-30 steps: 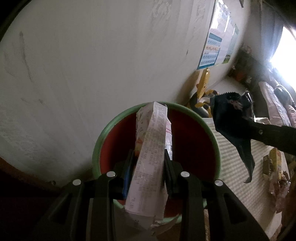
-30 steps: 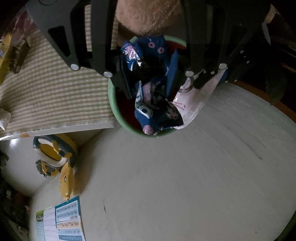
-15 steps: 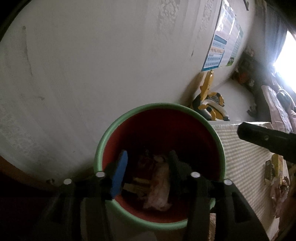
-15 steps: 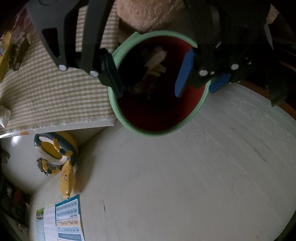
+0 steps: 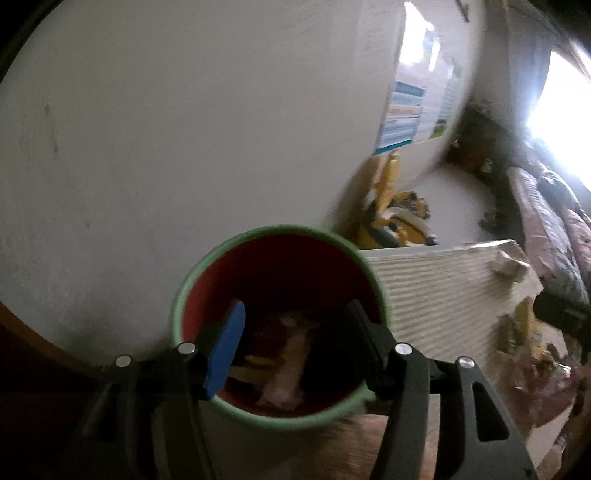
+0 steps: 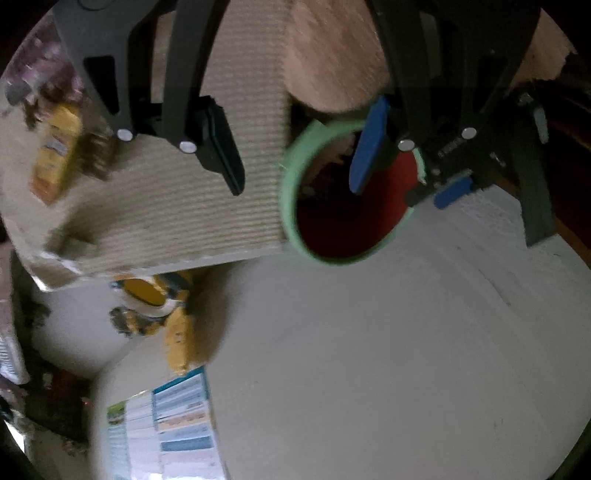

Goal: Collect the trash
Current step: 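Move both grippers back over the pile of wrappers on the table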

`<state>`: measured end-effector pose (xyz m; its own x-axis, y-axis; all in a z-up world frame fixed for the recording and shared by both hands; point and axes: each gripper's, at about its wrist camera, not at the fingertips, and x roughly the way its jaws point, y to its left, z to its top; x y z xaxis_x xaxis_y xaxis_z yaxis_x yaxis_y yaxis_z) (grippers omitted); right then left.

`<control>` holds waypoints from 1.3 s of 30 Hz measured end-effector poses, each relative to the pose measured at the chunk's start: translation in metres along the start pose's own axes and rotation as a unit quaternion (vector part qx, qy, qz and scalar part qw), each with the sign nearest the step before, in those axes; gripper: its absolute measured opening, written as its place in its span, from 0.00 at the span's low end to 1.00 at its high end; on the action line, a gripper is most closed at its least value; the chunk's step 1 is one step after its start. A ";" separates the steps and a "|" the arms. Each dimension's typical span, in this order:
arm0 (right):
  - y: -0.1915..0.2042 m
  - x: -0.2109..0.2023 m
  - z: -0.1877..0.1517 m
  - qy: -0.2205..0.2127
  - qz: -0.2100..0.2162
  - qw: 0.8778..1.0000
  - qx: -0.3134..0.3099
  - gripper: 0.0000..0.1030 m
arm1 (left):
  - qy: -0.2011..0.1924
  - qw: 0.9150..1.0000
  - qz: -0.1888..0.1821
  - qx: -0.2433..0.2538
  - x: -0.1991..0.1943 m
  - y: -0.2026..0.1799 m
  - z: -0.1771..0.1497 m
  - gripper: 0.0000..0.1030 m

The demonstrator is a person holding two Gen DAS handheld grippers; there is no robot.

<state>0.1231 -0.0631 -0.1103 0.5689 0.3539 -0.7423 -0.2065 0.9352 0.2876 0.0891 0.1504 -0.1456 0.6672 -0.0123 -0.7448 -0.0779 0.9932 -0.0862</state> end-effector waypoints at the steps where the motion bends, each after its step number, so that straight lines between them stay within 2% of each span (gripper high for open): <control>1: -0.008 -0.008 -0.005 -0.002 -0.009 1.000 0.001 0.56 | -0.003 1.000 -0.006 0.007 -0.005 -0.009 0.000 0.53; 9: -0.092 -0.068 -0.059 -0.014 -0.103 0.993 0.060 0.56 | -0.003 0.996 -0.060 0.067 -0.027 -0.086 -0.010 0.54; 11: -0.118 -0.081 -0.075 -0.019 -0.133 0.987 0.085 0.56 | -0.001 0.994 -0.070 0.084 -0.031 -0.103 -0.018 0.54; 16: -0.179 -0.101 -0.110 -0.015 -0.161 0.971 0.177 0.56 | 0.015 0.989 -0.098 0.113 -0.035 -0.139 -0.034 0.54; 18: -0.198 -0.102 -0.118 -0.015 -0.158 0.965 0.210 0.59 | 0.017 0.987 -0.103 0.125 -0.037 -0.153 -0.039 0.54; 19: -0.206 -0.103 -0.121 -0.020 -0.150 0.962 0.228 0.67 | 0.018 0.986 -0.105 0.130 -0.037 -0.159 -0.041 0.54; 21: -0.213 -0.102 -0.125 -0.024 -0.137 0.960 0.245 0.69 | 0.023 0.984 -0.113 0.139 -0.037 -0.170 -0.045 0.54; 25: -0.213 -0.089 -0.127 -0.020 -0.109 0.959 0.262 0.78 | 0.040 0.978 -0.134 0.152 -0.037 -0.193 -0.054 0.54; 30: -0.213 -0.086 -0.134 -0.012 -0.098 0.960 0.263 0.88 | 0.053 0.971 -0.155 0.173 -0.035 -0.214 -0.063 0.55; 35: -0.212 -0.095 -0.138 -0.027 -0.098 0.960 0.262 0.89 | 0.065 0.970 -0.158 0.174 -0.031 -0.219 -0.067 0.55; 39: -0.209 -0.111 -0.142 -0.041 -0.109 0.964 0.238 0.89 | 0.070 0.971 -0.152 0.171 -0.027 -0.216 -0.068 0.55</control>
<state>-0.0099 -0.2962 -0.1743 0.6233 0.1289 -0.7713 0.3025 0.8698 0.3898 0.0372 -0.0719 -0.1516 0.5110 -0.3035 -0.8042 0.3738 0.9210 -0.1100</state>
